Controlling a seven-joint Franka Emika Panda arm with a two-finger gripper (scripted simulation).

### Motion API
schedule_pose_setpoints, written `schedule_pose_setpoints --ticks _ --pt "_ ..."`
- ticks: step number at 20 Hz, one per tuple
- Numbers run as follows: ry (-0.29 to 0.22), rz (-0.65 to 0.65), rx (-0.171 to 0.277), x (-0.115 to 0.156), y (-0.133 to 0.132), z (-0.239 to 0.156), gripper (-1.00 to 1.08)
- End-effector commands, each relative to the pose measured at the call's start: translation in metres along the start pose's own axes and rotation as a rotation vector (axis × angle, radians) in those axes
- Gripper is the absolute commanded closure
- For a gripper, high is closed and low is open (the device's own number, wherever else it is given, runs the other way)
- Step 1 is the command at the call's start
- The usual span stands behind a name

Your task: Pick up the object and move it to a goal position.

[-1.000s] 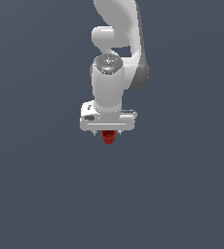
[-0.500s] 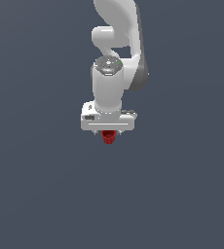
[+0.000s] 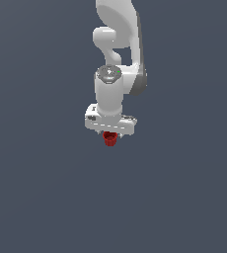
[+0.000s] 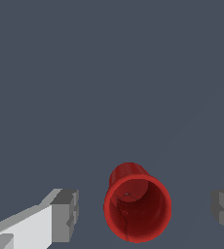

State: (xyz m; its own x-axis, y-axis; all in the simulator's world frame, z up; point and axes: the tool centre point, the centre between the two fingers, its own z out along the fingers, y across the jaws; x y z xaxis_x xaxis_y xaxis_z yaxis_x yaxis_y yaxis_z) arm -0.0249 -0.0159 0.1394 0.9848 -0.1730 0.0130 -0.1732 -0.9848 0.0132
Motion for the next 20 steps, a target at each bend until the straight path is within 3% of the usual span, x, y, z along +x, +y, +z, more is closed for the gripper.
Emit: schedule_pose_setpoints --ticks 1,10,20 --pt "-0.004 0.069 0.004 -0.010 0.001 0.011 -0.92" --pt "-0.013 0.243 0.011 -0.038 0.007 0.036 -0.92" --pt "-0.015 0.279 0.011 -0.044 0.008 0.042 -0.92"
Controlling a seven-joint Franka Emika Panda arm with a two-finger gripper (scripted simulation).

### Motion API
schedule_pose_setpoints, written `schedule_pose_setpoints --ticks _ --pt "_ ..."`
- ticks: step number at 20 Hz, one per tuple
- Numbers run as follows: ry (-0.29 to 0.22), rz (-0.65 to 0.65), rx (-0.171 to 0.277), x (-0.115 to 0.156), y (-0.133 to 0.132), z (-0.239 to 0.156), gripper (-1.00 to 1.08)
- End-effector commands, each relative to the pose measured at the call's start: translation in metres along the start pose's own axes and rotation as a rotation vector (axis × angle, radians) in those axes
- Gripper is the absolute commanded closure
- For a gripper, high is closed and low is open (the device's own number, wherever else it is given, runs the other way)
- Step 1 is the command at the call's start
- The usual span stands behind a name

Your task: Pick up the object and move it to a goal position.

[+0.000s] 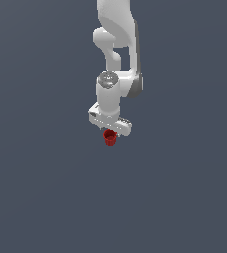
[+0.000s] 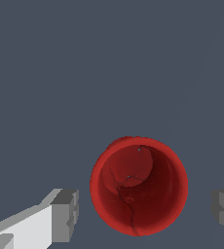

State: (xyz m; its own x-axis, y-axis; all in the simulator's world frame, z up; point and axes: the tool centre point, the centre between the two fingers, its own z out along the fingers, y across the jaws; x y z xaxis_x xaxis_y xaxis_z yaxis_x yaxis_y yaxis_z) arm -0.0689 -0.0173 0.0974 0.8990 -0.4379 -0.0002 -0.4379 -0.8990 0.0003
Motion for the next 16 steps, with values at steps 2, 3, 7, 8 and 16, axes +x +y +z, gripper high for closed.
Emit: schedule_pose_setpoints --ticks 2,3,7,8,16 --pt "0.000 0.000 0.000 0.000 0.000 0.005 -0.92" --pt "0.000 0.001 0.000 0.000 0.000 0.008 -0.92" --pt "0.000 0.003 0.000 -0.001 0.001 0.026 -0.92" --pt "0.000 0.004 0.000 -0.001 0.001 0.031 -0.92" --pt "0.000 0.006 0.000 -0.001 0.001 0.050 -0.92"
